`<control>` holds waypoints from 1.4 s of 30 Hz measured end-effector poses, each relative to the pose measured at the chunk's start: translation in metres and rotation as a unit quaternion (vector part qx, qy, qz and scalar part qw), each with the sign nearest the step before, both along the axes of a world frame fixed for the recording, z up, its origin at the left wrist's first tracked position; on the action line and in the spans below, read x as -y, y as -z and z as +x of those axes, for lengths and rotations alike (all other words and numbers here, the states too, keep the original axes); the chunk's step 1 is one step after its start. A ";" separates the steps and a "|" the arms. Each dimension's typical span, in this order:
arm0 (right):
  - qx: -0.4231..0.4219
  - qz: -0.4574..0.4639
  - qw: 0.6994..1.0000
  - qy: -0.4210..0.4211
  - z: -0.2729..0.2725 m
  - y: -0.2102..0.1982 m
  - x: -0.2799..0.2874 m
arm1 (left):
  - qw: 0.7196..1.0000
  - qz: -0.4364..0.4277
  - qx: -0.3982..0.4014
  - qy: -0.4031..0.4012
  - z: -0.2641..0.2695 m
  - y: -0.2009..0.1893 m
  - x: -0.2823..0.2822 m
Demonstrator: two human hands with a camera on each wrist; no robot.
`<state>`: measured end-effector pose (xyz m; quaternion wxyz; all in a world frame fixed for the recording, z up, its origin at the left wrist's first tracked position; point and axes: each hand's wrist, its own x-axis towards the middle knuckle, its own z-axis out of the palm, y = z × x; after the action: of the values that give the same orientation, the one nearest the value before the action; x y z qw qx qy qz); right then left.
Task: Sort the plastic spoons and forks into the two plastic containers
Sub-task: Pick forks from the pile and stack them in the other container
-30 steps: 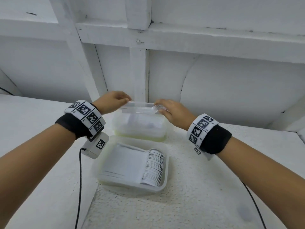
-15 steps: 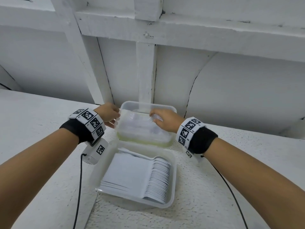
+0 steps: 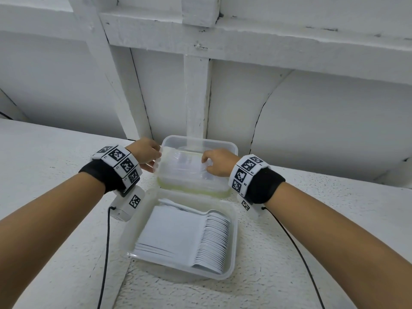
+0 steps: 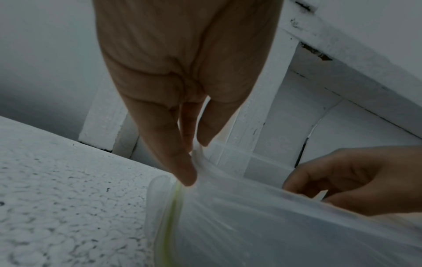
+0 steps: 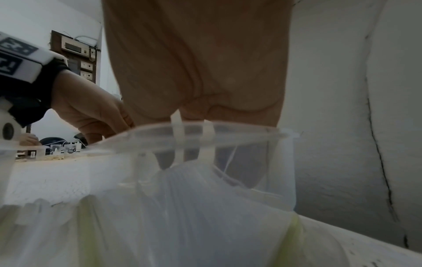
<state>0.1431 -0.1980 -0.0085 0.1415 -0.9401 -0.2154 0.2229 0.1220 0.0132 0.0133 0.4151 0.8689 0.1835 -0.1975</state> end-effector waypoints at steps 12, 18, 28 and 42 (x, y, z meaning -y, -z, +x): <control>0.003 0.003 1.000 -0.022 0.000 0.002 -0.004 | 1.000 -0.003 -0.001 -0.003 0.000 0.001 -0.001; 0.008 -0.008 0.999 -0.036 0.002 -0.001 -0.002 | 1.000 0.004 0.002 -0.005 0.002 0.004 -0.001; 0.033 0.005 0.999 -0.028 -0.010 -0.011 0.006 | 0.990 0.126 0.024 0.050 -0.013 -0.013 -0.003; 0.082 0.080 0.992 0.049 -0.137 -0.080 0.135 | 0.921 0.065 0.322 0.208 -0.125 -0.080 0.118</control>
<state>0.0062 -0.3332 0.0719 0.2088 -0.9503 -0.1969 0.1203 -0.0029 -0.1046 0.0937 0.3438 0.9294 -0.1324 0.0233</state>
